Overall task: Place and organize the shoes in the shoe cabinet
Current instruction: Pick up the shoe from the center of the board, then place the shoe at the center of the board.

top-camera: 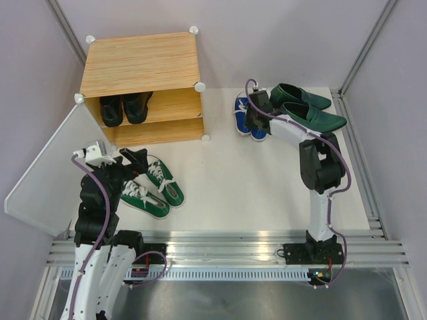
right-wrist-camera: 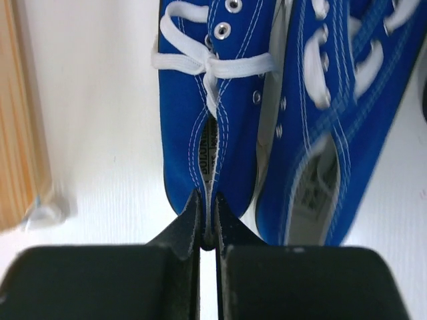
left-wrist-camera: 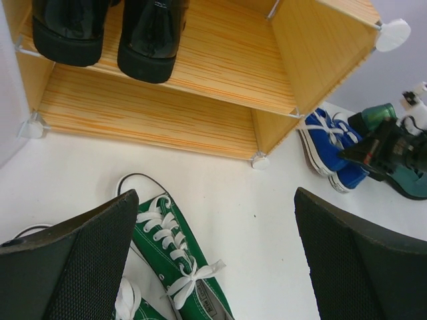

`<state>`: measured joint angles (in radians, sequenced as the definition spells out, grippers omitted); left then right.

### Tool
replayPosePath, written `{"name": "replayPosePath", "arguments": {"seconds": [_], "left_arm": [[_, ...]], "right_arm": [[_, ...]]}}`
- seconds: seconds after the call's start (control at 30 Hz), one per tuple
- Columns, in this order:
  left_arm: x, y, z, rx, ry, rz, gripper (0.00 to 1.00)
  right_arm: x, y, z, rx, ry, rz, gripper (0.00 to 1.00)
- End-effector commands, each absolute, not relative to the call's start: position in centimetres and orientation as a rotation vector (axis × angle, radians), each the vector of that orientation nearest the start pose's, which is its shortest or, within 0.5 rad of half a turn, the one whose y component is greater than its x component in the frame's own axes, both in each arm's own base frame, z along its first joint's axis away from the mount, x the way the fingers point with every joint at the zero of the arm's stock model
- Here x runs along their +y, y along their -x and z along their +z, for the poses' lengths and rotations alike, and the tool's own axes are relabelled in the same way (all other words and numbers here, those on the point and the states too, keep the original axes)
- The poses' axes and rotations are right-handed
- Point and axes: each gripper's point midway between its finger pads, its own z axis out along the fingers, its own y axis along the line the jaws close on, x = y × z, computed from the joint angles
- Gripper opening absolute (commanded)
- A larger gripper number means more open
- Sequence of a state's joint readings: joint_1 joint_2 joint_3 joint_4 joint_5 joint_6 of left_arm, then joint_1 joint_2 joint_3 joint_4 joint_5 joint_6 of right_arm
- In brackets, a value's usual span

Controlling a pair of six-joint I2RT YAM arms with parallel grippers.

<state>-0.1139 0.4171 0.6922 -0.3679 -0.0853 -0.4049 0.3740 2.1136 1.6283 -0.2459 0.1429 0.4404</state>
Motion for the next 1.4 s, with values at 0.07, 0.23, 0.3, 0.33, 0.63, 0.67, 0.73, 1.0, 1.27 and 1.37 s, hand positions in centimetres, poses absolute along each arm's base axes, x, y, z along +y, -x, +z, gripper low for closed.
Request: {"name": "replayPosePath", "arguments": {"seconds": [0.07,0.23,0.3,0.33,0.63,0.67,0.73,1.0,1.27,1.37], "left_arm": [[-1.5,-24.0,29.2,1.609,0.423,-0.290,1.00],[-0.2,-23.7,30.1,1.576,0.492,-0.250,1.00],[-0.3,-23.8,30.3,1.573,0.492,-0.256,1.00],[-0.4,-23.9,30.3,1.573,0.497,-0.263,1.00],[0.9,-24.1,28.7,1.575,0.610,-0.223,1.00],[1.5,-24.1,28.4,1.574,0.645,-0.199,1.00],[1.8,-24.0,28.2,1.576,0.678,-0.192,1.00],[0.8,-23.6,29.6,1.571,0.622,-0.248,1.00],[-0.2,-23.5,30.4,1.586,0.514,-0.267,1.00],[-0.2,-23.6,30.2,1.592,0.502,-0.257,1.00]], "right_arm": [[20.8,-47.0,13.9,2.243,-0.120,0.401,0.01],[22.4,-41.4,15.1,2.235,-0.070,0.472,0.01],[23.0,-38.6,13.7,2.273,-0.053,0.517,0.01],[23.2,-37.6,14.9,2.246,-0.040,0.539,0.01],[28.0,-24.8,15.2,2.218,0.317,0.710,0.01],[28.5,-23.8,15.1,2.211,0.364,0.722,0.01],[29.4,-21.8,14.1,2.215,0.488,0.720,0.01],[27.3,-21.2,12.6,2.268,0.546,0.589,0.61],[27.1,-21.6,11.5,2.290,0.599,0.522,0.77],[27.2,-21.7,10.0,2.321,0.622,0.489,0.79]]}}
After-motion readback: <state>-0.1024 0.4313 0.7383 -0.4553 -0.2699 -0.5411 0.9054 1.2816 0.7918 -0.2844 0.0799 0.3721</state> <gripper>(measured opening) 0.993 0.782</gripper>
